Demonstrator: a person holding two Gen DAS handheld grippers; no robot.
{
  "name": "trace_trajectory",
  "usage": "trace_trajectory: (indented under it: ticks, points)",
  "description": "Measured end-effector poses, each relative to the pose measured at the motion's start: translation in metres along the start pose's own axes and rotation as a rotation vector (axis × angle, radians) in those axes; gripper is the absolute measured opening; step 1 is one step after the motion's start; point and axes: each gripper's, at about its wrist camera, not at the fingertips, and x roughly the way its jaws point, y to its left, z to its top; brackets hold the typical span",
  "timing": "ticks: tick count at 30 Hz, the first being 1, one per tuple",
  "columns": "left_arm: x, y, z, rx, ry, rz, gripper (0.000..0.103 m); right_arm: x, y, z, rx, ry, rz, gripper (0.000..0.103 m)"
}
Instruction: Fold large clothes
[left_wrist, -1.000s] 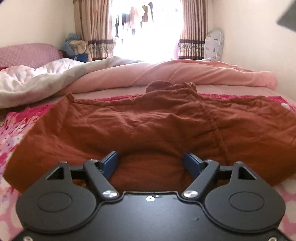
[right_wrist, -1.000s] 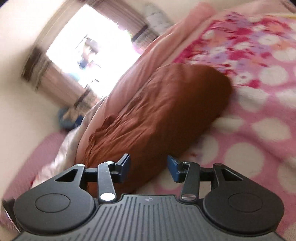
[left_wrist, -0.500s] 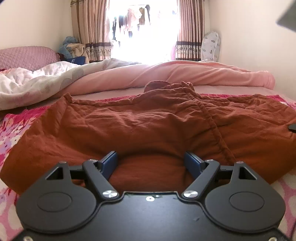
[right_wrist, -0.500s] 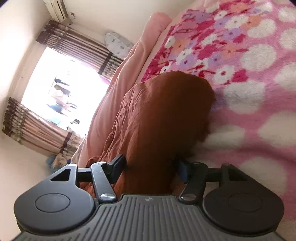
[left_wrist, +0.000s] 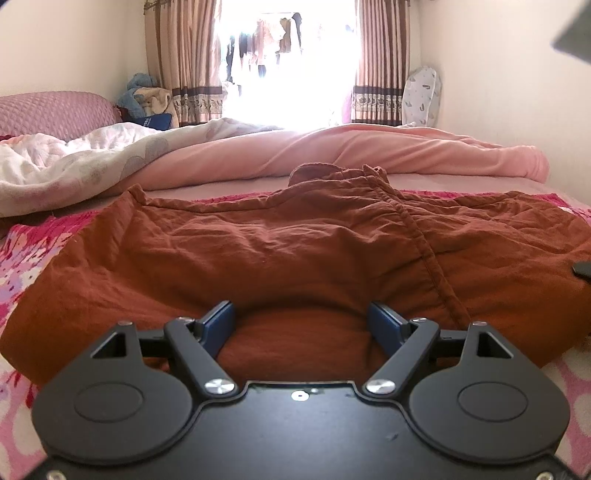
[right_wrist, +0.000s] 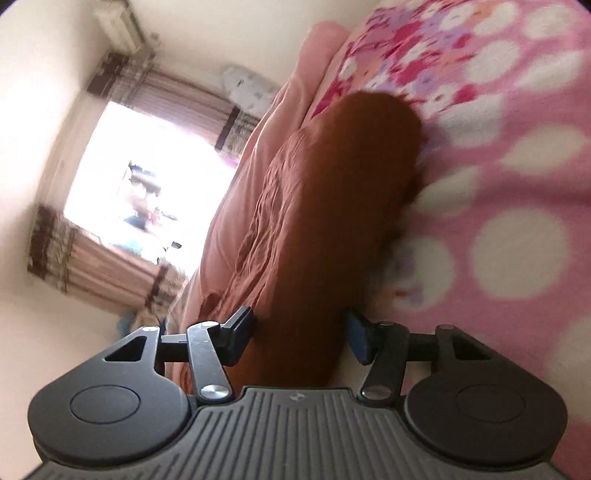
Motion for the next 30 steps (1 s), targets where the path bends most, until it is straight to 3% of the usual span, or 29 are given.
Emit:
trace_trajectory:
  ticks: [4,8,11,14,17,20,21,24,28,30]
  points:
    - [0.001,-0.001,-0.001,0.006,-0.001,0.005,0.082,0.023,0.005,0.016,-0.012,-0.015,-0.043,0.063]
    - [0.001,-0.003,-0.002,0.003,-0.011,0.010,0.082,0.027,0.010,0.013,-0.061,-0.004,-0.082,0.041]
    - [-0.008,-0.005,0.002,0.025,-0.027,0.042,0.082,0.020,0.019,0.010,-0.141,-0.011,-0.087,0.033]
    - [-0.022,0.002,0.024,0.010,-0.062,0.088,0.081,0.014,0.027,0.012,-0.164,-0.012,-0.080,0.032]
    - [-0.008,0.011,0.045,-0.031,-0.038,0.065,0.081,0.014,0.025,0.010,-0.156,-0.013,-0.072,0.032]
    - [0.042,0.021,0.046,-0.116,0.155,-0.007,0.082,0.017,0.024,0.008,-0.151,-0.018,-0.071,0.032]
    - [0.052,0.025,0.038,-0.142,0.156,-0.016,0.083,0.020,0.022,0.010,-0.149,-0.017,-0.070,0.032]
    - [0.052,0.011,0.025,-0.036,0.092,0.028,0.084,0.018,0.021,0.009,-0.159,-0.016,-0.065,0.032]
    - [0.037,0.012,0.041,-0.044,0.117,0.042,0.083,0.017,0.026,0.009,-0.161,-0.024,-0.065,0.032]
    - [0.018,0.021,0.050,-0.039,0.082,0.049,0.083,0.016,0.028,0.011,-0.159,-0.024,-0.059,0.032]
